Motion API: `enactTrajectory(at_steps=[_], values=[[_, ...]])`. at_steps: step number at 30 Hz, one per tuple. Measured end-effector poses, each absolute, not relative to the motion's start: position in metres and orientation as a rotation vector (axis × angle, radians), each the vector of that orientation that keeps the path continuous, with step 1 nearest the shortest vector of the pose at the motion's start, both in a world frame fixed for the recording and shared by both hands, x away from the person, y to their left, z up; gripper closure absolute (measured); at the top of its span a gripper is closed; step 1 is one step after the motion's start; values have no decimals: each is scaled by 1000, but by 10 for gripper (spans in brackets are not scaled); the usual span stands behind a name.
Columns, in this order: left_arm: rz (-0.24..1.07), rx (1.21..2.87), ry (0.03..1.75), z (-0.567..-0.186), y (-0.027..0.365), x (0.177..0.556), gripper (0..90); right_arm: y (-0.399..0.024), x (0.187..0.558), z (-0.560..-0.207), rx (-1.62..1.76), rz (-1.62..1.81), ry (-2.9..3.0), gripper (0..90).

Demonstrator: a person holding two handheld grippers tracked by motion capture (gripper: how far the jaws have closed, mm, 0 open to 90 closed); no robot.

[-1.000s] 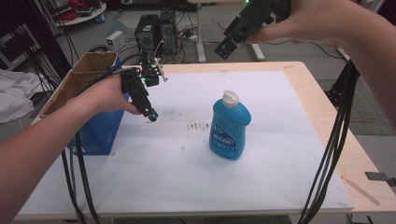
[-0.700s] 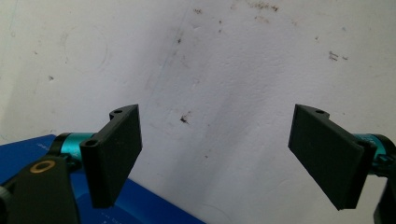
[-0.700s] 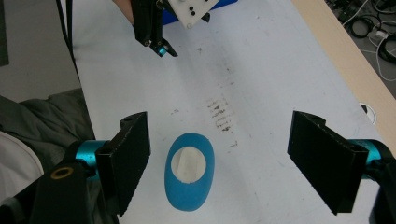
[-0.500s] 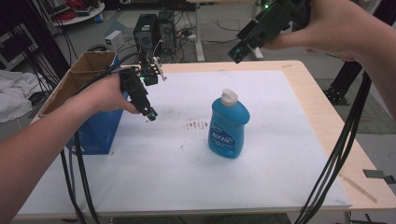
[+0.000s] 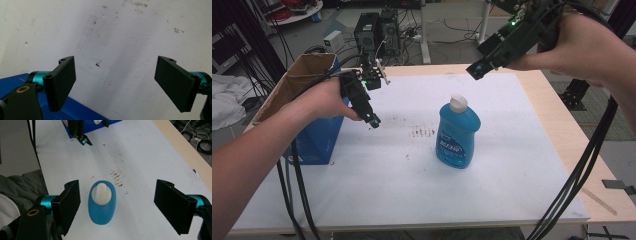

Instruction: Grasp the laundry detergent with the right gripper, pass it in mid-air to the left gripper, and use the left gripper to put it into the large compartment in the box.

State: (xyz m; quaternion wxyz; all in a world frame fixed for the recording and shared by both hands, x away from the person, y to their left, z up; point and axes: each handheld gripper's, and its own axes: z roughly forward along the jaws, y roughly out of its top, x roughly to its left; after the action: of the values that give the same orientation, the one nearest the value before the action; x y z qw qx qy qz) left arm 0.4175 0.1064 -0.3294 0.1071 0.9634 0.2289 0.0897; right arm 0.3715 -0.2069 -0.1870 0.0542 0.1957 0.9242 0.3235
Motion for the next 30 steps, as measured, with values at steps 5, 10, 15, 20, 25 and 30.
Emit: enactTrajectory(at_steps=[5,10,15,20,25,30], values=[[267,2830,672,-328,107,417,175,-212,367,-196,614,992,2799,208],[266,2826,676,-327,107,416,175,-218,359,-210,626,1016,2790,208],[268,2826,672,-327,107,416,175,-223,352,-223,641,1050,2778,208],[266,2830,667,-327,106,416,175,-226,347,-233,651,1060,2761,207],[267,2823,676,-327,107,416,175,-228,344,-244,663,1062,2756,207],[265,2828,672,-327,108,416,175,-230,342,-258,685,1075,2760,207]])
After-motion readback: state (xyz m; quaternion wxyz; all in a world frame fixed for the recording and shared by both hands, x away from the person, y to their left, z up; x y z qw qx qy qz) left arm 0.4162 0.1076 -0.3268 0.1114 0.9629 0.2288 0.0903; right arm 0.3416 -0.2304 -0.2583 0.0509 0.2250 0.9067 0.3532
